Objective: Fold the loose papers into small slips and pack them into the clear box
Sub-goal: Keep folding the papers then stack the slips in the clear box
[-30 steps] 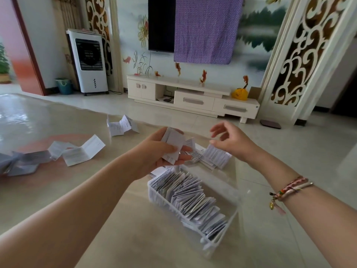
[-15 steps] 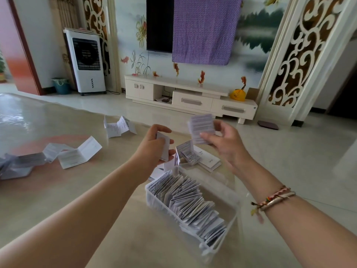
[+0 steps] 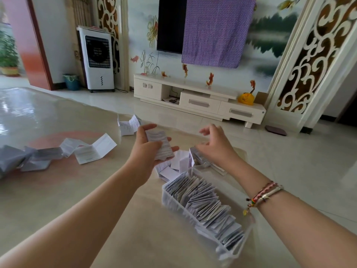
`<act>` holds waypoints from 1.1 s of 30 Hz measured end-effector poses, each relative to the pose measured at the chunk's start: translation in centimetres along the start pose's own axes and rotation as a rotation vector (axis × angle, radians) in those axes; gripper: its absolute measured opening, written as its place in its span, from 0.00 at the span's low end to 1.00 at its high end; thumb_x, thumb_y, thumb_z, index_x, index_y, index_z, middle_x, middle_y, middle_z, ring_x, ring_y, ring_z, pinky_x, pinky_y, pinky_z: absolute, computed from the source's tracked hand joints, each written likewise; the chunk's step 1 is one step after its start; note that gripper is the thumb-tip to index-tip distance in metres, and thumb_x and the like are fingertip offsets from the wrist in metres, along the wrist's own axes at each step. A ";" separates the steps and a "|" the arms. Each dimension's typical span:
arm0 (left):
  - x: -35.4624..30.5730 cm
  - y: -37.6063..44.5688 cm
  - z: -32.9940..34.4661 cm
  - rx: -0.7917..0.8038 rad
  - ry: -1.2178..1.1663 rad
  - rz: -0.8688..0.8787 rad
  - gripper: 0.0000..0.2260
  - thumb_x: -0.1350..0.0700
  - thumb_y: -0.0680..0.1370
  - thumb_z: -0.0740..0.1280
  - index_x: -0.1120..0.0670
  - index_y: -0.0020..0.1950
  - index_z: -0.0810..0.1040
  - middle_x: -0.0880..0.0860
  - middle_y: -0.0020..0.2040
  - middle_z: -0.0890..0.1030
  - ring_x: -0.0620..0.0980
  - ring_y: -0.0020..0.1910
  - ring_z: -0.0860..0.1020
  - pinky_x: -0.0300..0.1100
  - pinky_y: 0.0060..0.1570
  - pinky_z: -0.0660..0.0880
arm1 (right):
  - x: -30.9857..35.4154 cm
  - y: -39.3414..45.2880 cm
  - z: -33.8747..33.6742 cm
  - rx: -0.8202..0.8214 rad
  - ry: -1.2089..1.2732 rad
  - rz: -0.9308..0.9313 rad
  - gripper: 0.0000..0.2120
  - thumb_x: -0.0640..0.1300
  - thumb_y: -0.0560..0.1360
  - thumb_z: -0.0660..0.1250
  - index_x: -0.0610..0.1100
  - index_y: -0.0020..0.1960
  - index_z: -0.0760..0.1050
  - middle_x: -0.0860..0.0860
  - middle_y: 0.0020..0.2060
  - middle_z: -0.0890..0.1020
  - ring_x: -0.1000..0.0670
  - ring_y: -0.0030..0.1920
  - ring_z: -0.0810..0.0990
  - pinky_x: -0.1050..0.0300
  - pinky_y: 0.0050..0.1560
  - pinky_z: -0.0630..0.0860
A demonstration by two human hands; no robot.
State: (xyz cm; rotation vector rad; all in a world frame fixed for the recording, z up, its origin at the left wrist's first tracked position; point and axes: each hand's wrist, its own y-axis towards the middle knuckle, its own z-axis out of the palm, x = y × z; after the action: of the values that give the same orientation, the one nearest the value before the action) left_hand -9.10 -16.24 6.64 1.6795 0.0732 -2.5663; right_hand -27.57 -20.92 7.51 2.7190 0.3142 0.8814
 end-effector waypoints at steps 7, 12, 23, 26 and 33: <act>0.5 0.1 -1.9 -0.008 0.081 -0.063 0.23 0.70 0.80 0.54 0.45 0.66 0.62 0.62 0.54 0.78 0.57 0.40 0.80 0.53 0.44 0.80 | -3.7 1.0 1.6 0.108 -0.445 0.168 0.13 0.57 0.73 0.68 0.48 0.39 0.80 0.50 0.41 0.82 0.45 0.50 0.79 0.48 0.53 0.77; 0.3 1.0 -1.6 0.013 0.098 -0.094 0.20 0.68 0.81 0.55 0.47 0.67 0.67 0.58 0.52 0.79 0.57 0.43 0.80 0.52 0.47 0.77 | -1.1 0.1 -1.4 -0.123 -0.303 0.068 0.06 0.43 0.76 0.64 0.45 0.43 0.78 0.51 0.36 0.80 0.52 0.37 0.79 0.58 0.35 0.73; -0.6 0.1 -1.1 0.187 0.136 -0.202 0.15 0.47 0.77 0.67 0.51 0.60 0.72 0.56 0.49 0.80 0.53 0.44 0.82 0.51 0.51 0.78 | 3.9 0.0 1.5 0.182 0.141 -0.200 0.02 0.48 0.75 0.70 0.50 0.46 0.81 0.51 0.44 0.75 0.61 0.37 0.64 0.62 0.40 0.63; -0.5 0.1 -2.2 0.149 0.104 -0.168 0.10 0.60 0.79 0.65 0.54 0.60 0.72 0.59 0.51 0.80 0.54 0.42 0.81 0.51 0.51 0.78 | 2.8 0.9 1.5 0.153 0.162 -0.135 0.06 0.49 0.74 0.70 0.52 0.51 0.79 0.52 0.50 0.75 0.61 0.42 0.67 0.62 0.45 0.66; -0.9 0.1 -3.2 0.064 0.097 -0.153 0.08 0.62 0.82 0.60 0.52 0.60 0.71 0.59 0.51 0.77 0.55 0.41 0.77 0.51 0.45 0.80 | -1.1 3.1 1.5 0.248 -0.418 0.117 0.19 0.53 0.73 0.68 0.51 0.62 0.74 0.50 0.62 0.77 0.44 0.63 0.70 0.50 0.61 0.70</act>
State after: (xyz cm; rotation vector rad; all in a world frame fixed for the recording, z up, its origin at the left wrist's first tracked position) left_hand -5.78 -16.06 6.15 1.8912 0.1311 -2.6188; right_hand -27.17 -24.44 6.72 3.0851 0.1876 0.2942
